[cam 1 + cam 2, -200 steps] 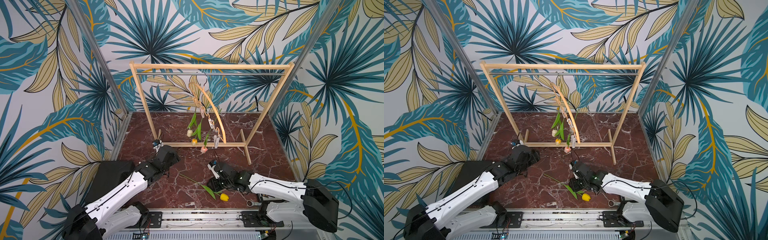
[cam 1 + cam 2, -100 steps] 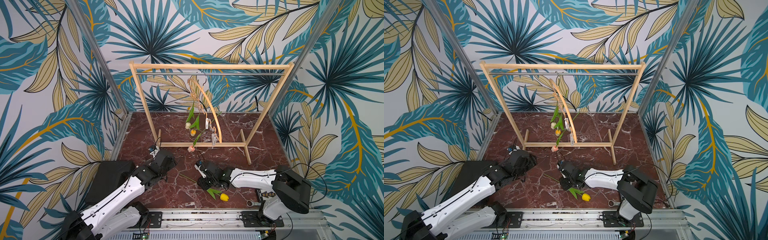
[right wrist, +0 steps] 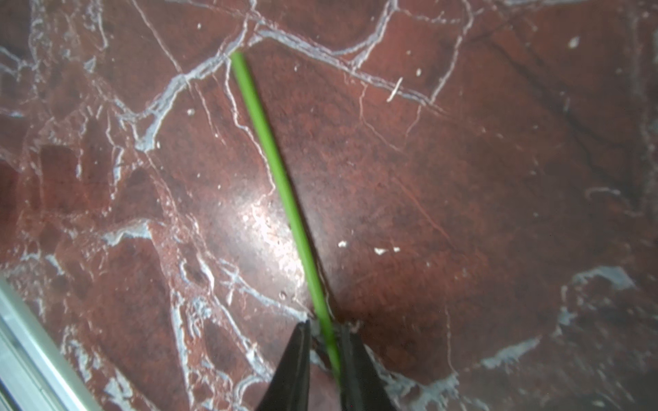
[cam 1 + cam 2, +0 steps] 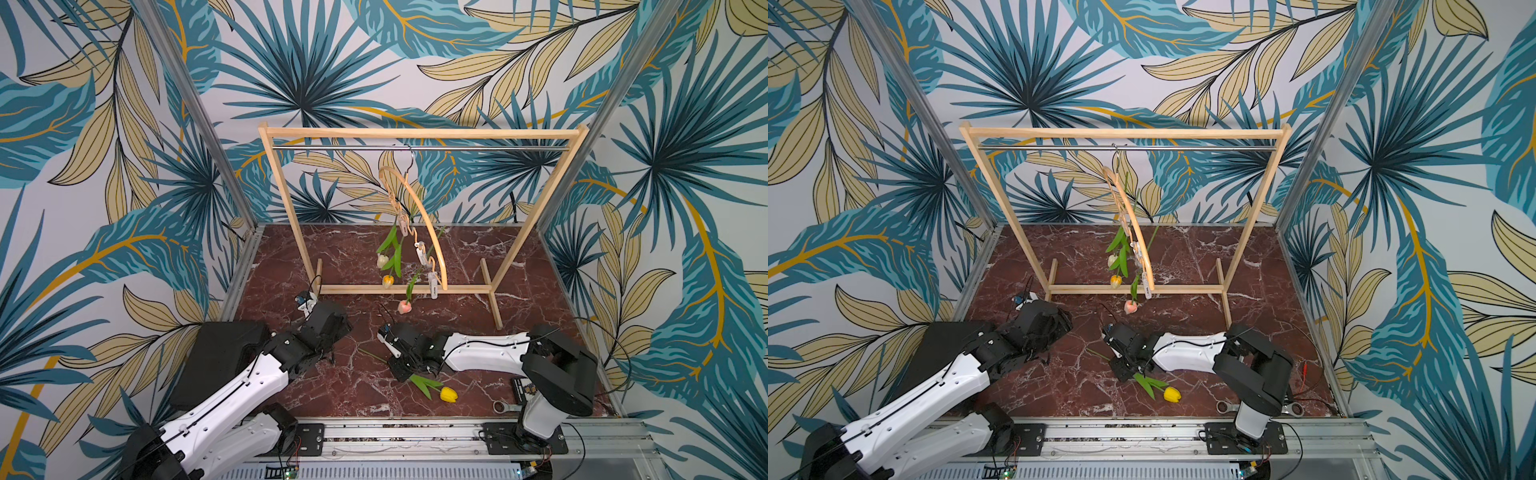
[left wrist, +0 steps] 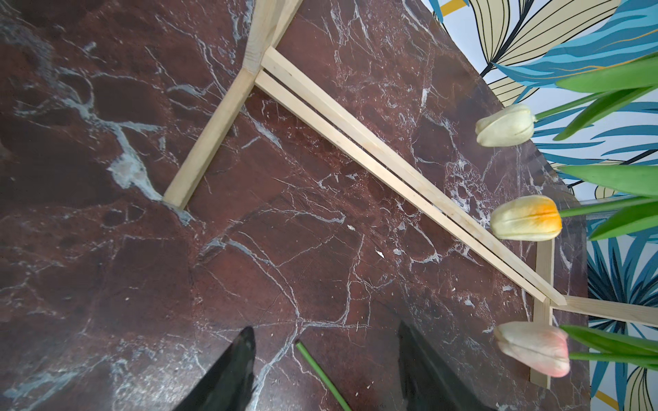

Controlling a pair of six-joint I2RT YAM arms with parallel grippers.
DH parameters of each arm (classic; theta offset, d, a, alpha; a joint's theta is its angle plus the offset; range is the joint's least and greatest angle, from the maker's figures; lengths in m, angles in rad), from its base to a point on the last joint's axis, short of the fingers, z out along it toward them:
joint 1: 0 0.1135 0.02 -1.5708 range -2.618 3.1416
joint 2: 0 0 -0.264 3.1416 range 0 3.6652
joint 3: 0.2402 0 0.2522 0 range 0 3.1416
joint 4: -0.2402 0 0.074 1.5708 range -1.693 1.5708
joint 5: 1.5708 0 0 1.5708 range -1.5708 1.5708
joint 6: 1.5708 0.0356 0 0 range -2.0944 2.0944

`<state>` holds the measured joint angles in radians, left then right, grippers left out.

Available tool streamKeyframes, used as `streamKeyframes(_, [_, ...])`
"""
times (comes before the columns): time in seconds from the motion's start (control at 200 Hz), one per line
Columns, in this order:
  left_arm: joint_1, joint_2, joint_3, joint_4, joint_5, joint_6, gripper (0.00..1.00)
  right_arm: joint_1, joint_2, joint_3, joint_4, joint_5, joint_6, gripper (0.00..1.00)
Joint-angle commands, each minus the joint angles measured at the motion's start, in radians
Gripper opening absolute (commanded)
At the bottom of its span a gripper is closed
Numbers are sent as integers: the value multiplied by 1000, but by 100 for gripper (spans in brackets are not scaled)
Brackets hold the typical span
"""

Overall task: Dry the flowers on a clothes hanger
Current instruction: Pick up the flower at the center of the board.

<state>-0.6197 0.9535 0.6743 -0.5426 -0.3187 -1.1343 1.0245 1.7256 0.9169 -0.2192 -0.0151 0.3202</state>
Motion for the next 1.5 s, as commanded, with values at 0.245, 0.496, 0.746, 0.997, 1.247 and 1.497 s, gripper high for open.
streamKeyframes(0.245, [6, -20, -5, -11, -20, 17, 65, 22, 30, 39, -82, 17, -44, 3])
streamKeyframes(0.496, [6, -59, 5, -22, -29, 12, 64, 26, -31, 124, -114, 25, -92, 0])
streamKeyframes(0.746, [5, -87, 24, 86, 88, 49, 63, 26, -125, 242, -136, 50, -114, 0])
streamKeyframes(0.997, [5, -88, 7, 262, 225, 77, 51, 25, -149, 339, -141, 7, -87, 0])
streamKeyframes(1.247, [5, -90, -20, 262, 226, 62, 33, 25, -168, 364, -131, 9, -48, 0])
streamKeyframes(1.497, [5, -80, -20, 303, 231, 72, 14, 25, -181, 376, -121, 19, -32, 0])
